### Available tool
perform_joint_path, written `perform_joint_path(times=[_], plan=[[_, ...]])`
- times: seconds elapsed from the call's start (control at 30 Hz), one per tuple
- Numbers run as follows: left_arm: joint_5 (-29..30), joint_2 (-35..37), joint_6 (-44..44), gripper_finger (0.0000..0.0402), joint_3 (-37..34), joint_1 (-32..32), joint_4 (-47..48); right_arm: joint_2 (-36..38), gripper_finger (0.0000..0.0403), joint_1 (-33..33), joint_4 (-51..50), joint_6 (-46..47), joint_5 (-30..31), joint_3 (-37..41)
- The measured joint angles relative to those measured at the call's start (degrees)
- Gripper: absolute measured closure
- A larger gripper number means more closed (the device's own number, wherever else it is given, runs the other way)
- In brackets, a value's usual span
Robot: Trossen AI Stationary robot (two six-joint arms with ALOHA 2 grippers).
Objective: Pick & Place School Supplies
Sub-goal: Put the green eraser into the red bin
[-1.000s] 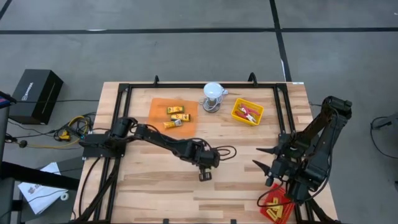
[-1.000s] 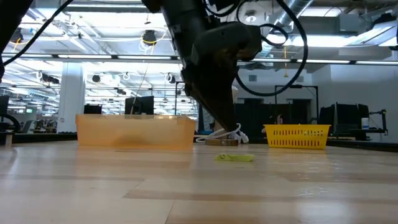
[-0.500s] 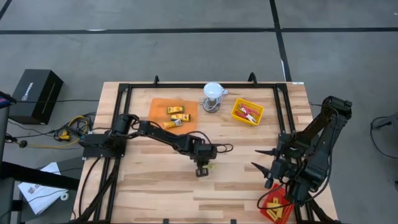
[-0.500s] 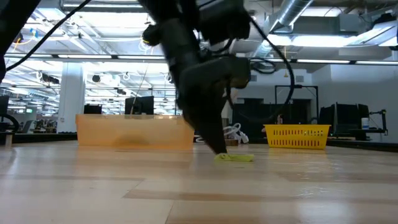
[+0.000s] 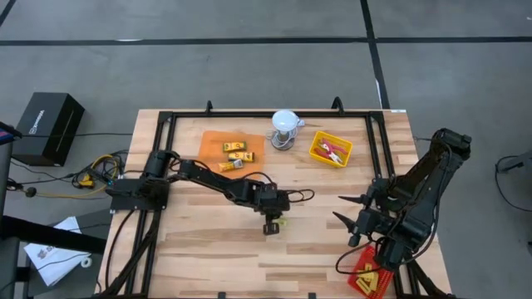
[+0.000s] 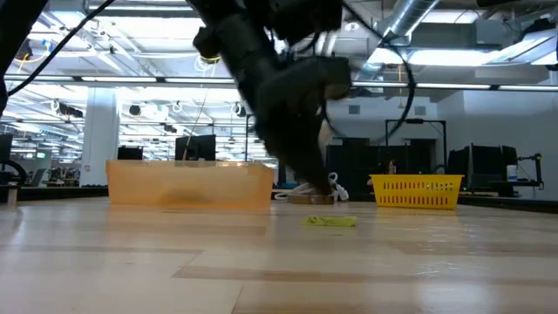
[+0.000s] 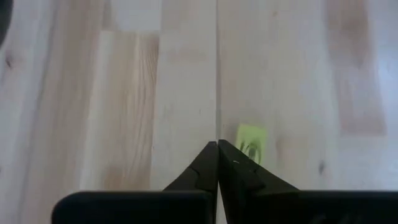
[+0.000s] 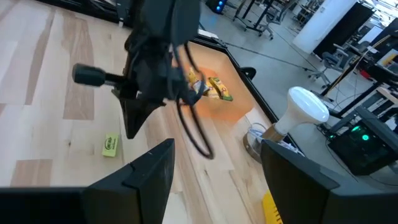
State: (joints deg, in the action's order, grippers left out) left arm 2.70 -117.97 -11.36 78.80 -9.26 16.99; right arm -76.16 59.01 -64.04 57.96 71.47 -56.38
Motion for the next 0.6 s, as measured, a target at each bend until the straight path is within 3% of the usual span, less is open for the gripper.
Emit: perform_joint_path(times=[0.6], plan=[[-4.68,-0.79,-0.52,0.0401,-1.72,-0.28,-3.28,0.0,0.0175,-0.34,0.47,-0.01,-0.97,0.0]])
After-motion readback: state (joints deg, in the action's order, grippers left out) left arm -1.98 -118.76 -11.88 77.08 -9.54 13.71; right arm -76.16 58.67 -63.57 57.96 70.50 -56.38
